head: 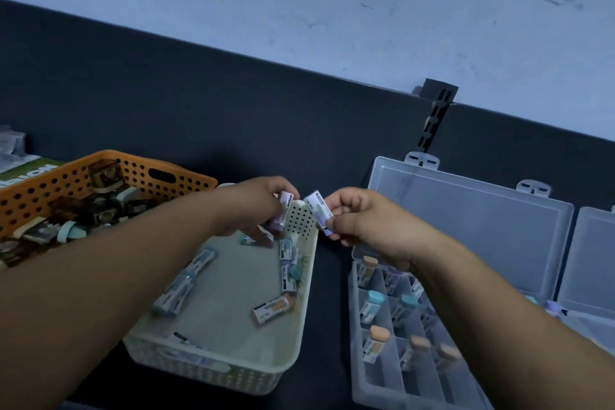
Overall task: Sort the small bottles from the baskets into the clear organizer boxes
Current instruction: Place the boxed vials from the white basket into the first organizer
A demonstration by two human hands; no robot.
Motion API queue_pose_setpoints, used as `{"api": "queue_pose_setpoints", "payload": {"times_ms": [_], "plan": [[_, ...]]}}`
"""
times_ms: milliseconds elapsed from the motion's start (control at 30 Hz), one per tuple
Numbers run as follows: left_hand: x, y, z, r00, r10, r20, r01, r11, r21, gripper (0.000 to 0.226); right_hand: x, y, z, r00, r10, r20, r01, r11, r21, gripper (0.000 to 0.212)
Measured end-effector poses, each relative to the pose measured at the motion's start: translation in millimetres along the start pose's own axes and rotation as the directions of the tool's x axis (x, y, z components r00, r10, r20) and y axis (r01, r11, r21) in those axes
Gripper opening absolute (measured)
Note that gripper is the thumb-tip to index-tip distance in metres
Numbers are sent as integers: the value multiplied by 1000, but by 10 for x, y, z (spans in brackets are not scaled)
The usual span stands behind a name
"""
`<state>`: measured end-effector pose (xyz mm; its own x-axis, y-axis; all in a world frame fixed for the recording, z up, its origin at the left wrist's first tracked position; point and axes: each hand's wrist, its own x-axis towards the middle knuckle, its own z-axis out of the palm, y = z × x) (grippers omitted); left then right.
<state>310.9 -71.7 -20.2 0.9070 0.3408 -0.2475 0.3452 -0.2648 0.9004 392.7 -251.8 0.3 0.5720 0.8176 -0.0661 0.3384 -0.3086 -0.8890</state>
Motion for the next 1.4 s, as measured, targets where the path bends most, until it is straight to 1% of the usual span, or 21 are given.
{"api": "queue_pose_setpoints", "payload": {"times_ms": [67,167,267,333,400,467,600,667,767,900,1000,1100,1233,1400], "plan": [[-52,37,46,997,49,58,-49,999,7,42,-37,3,-83,1000,9,-17,-9,1000,7,20],[-94,86,105,992,123,20,-124,992,24,42,-118,23,-218,998,52,-28,-51,998,36,20],[-157,173,184,985,166,-47,-164,986,33,26,-211,63,-336,993,89,-78,-85,995,50,16],[-193,264,252,976,203,-81,-200,979,45,14,-290,107,-439,988,83,-133,-76,996,52,12],[-218,363,331,965,243,-97,-240,970,46,9,-379,155,-560,982,54,-182,-54,999,6,11],[-222,444,437,959,268,-96,-261,962,76,9,-474,219,-694,978,30,-208,-44,997,-65,12],[-191,520,716,938,335,-87,-301,915,268,12,-627,377,-905,976,38,-213,-80,978,-193,21],[-166,532,868,925,373,-75,-325,877,354,12,-677,445,-960,974,35,-225,-94,962,-256,21],[-118,540,1043,908,415,-54,-336,800,498,9,-695,517,-964,972,11,-234,-110,905,-411,21],[-53,510,1167,900,436,-15,-325,692,644,16,-645,616,-910,977,-19,-211,-98,844,-527,18],[-12,463,1221,904,426,12,-312,643,699,16,-596,670,-853,985,-29,-169,-76,811,-581,16],[10,426,1263,912,408,41,-311,623,718,13,-552,702,-813,992,-13,-124,-66,790,-610,17],[68,361,1311,912,405,68,-324,609,724,10,-513,744,-783,997,20,-79,-65,772,-633,23],[99,308,1355,922,372,107,-330,612,719,10,-482,770,-753,997,74,-30,-76,761,-645,18]]}}
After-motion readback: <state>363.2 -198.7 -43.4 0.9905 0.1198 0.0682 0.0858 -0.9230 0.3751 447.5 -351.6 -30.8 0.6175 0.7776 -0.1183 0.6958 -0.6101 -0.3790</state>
